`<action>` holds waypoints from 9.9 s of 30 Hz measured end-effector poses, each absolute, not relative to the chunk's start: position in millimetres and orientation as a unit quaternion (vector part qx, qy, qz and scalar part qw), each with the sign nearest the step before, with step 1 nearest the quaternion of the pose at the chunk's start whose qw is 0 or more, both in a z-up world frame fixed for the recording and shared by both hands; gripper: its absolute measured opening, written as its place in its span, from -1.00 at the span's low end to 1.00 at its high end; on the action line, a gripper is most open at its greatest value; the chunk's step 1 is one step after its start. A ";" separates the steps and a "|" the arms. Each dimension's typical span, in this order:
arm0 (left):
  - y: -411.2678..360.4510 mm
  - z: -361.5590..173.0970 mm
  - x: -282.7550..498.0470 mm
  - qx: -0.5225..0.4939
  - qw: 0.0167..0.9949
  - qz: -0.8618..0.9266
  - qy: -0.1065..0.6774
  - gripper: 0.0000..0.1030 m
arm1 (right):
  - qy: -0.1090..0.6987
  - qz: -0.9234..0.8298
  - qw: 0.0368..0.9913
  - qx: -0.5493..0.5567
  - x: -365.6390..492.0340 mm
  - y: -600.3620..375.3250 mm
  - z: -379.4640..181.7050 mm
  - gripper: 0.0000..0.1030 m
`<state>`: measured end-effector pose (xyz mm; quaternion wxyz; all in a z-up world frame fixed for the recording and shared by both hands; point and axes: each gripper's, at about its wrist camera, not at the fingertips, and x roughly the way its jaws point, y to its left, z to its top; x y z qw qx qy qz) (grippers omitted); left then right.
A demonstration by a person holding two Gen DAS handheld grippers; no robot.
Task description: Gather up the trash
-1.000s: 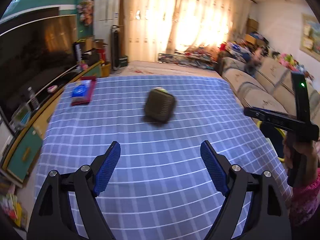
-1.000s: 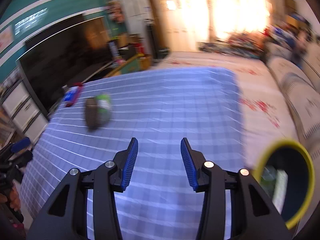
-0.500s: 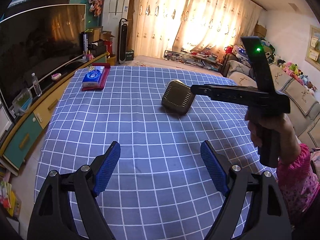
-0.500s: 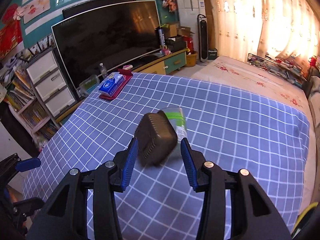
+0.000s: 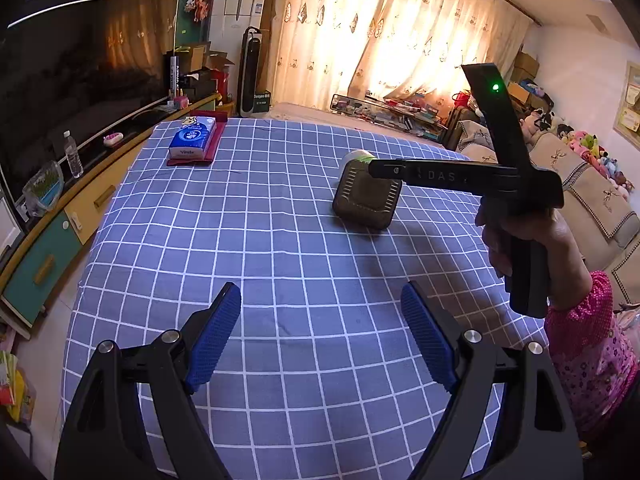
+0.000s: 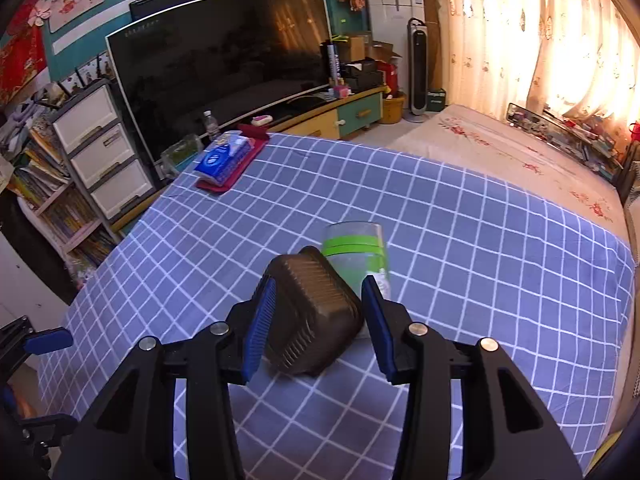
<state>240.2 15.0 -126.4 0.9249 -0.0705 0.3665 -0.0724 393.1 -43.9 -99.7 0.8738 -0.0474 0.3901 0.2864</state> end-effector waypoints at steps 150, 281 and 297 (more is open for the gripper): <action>-176.2 -81.7 339.0 0.011 0.917 -0.184 0.354 0.02 | 0.389 -0.146 0.890 0.187 214.8 -406.4 -149.5 0.43; -29.9 -13.7 7.9 -0.067 0.968 -0.087 0.227 0.91 | 0.250 -0.044 0.966 0.055 -3.6 -260.5 -16.7 0.86; -35.4 -20.4 12.1 -0.066 0.966 -0.090 0.235 0.91 | 0.255 -0.041 0.965 0.057 -2.3 -260.1 -21.4 0.86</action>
